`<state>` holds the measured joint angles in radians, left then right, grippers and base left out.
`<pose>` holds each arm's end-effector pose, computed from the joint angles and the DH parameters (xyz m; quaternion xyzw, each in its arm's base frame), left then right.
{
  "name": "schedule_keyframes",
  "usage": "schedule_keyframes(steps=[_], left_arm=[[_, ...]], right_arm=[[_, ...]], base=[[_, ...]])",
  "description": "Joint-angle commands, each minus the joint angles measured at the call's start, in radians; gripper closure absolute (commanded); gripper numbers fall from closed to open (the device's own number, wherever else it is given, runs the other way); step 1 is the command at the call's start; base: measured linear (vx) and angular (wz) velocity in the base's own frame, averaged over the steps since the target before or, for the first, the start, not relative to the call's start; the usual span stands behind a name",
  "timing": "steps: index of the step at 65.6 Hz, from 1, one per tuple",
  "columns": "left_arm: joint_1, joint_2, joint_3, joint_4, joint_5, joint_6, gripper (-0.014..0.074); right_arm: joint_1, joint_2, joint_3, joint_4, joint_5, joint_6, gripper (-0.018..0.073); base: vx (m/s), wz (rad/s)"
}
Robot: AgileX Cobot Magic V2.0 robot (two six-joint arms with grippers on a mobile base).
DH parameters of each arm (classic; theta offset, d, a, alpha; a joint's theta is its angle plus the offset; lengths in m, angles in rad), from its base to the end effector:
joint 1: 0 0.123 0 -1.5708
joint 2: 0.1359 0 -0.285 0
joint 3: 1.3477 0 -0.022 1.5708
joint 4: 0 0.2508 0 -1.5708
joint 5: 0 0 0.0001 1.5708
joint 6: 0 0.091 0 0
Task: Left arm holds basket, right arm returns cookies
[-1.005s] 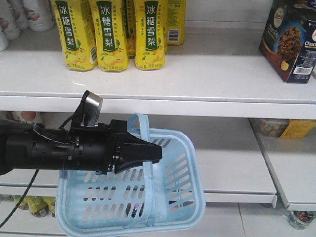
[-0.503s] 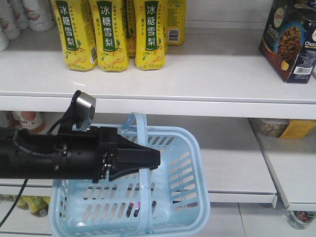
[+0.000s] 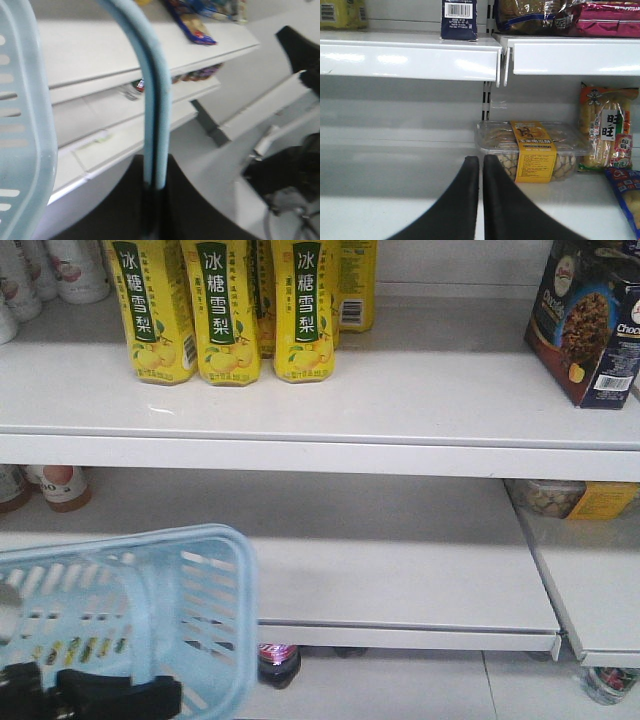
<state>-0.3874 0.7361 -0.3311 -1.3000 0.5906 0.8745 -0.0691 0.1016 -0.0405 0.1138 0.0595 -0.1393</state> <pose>0.1012 -0.0941 0.2472 0.1488 0.8236 -0.4055 0.3675 0.0640 -0.0038 0.2155 0.0132 0.7186 -0.0305 0.6947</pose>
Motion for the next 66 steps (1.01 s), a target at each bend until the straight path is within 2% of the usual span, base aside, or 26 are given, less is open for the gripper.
schedule_keyframes(steps=[1,8,12,15,21,24,28,33,38,49,60,66], left_arm=[[-0.003,-0.139,0.045,0.127,-0.169,-0.100,0.0599],[-0.003,-0.274,0.121,0.386,-0.308,-0.315,0.0599],[-0.003,-0.336,0.162,0.544,-0.366,-0.472,0.0599],[-0.003,-0.387,0.189,0.719,-0.399,-0.605,0.0599],[-0.003,-0.473,0.231,0.998,-0.433,-0.860,0.0599],[0.003,-0.511,0.249,1.167,-0.434,-0.997,0.0599],[0.020,-0.551,0.271,1.300,-0.430,-1.154,0.0599],[0.064,-0.589,0.304,1.414,-0.433,-1.273,0.0599],[0.126,-0.623,0.338,1.450,-0.446,-1.290,0.0599],[0.263,-0.693,0.336,1.448,-0.425,-1.252,0.0599],[0.358,-0.754,0.336,1.400,-0.442,-1.117,0.0599],[0.383,-0.763,0.336,1.355,-0.445,-1.027,0.0599]], right_arm=[[-0.005,0.009,-0.029,-0.003,-0.074,-0.002,0.0570],[-0.005,0.009,-0.029,-0.003,-0.074,-0.002,0.0570],[-0.005,0.009,-0.029,-0.003,-0.074,-0.002,0.0570],[-0.005,0.009,-0.029,-0.003,-0.074,-0.002,0.0570],[-0.005,0.009,-0.029,-0.003,-0.075,-0.002,0.0570],[-0.005,0.009,-0.029,-0.003,-0.075,-0.002,0.0570],[-0.005,0.009,-0.029,-0.003,-0.075,-0.002,0.0570],[-0.005,0.009,-0.029,-0.003,-0.075,-0.002,0.0570],[-0.005,0.009,-0.029,-0.003,-0.075,-0.002,0.0570],[-0.005,0.009,-0.029,-0.003,-0.075,-0.002,0.0570],[-0.005,0.009,-0.029,-0.003,-0.075,-0.002,0.0570],[-0.005,0.009,-0.029,-0.003,-0.075,-0.002,0.0570]], base=[[0.00,0.00],[0.00,0.00],[0.00,0.00],[0.00,0.00],[0.00,0.00],[0.00,0.00],[0.00,0.00],[0.00,0.00],[0.00,0.00],[0.00,0.00],[0.00,0.00],[0.00,0.00]])
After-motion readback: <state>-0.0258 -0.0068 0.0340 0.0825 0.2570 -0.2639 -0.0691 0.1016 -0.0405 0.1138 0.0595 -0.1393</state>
